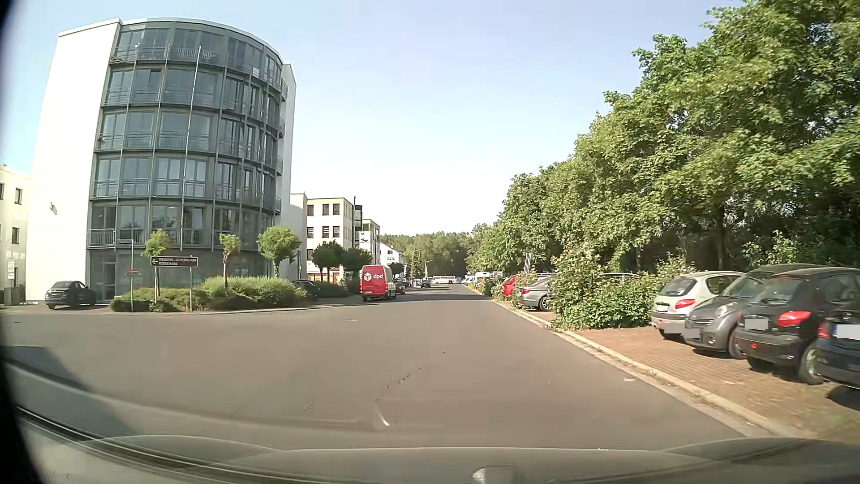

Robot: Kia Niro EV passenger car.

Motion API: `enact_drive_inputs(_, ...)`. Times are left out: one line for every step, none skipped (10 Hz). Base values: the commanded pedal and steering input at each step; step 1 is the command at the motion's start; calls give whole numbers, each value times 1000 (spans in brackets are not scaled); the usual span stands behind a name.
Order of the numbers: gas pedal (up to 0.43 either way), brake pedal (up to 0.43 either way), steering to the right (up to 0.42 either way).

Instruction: Follow the waypoints while adhering to traffic rules and regulations

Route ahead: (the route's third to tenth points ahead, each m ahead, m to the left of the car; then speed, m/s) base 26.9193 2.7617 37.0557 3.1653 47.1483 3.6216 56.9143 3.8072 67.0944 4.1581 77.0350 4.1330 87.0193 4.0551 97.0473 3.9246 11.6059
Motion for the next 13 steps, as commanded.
enact_drive_inputs(98, 18, 0)
enact_drive_inputs(98, 18, -3)
enact_drive_inputs(98, 18, -5)
enact_drive_inputs(87, 18, -5)
enact_drive_inputs(87, 18, -3)
enact_drive_inputs(87, 18, -3)
enact_drive_inputs(79, 18, -3)
enact_drive_inputs(79, 18, -3)
enact_drive_inputs(79, 18, -2)
enact_drive_inputs(67, 18, -3)
enact_drive_inputs(67, 18, -2)
enact_drive_inputs(67, 18, -1)
enact_drive_inputs(59, 18, -1)
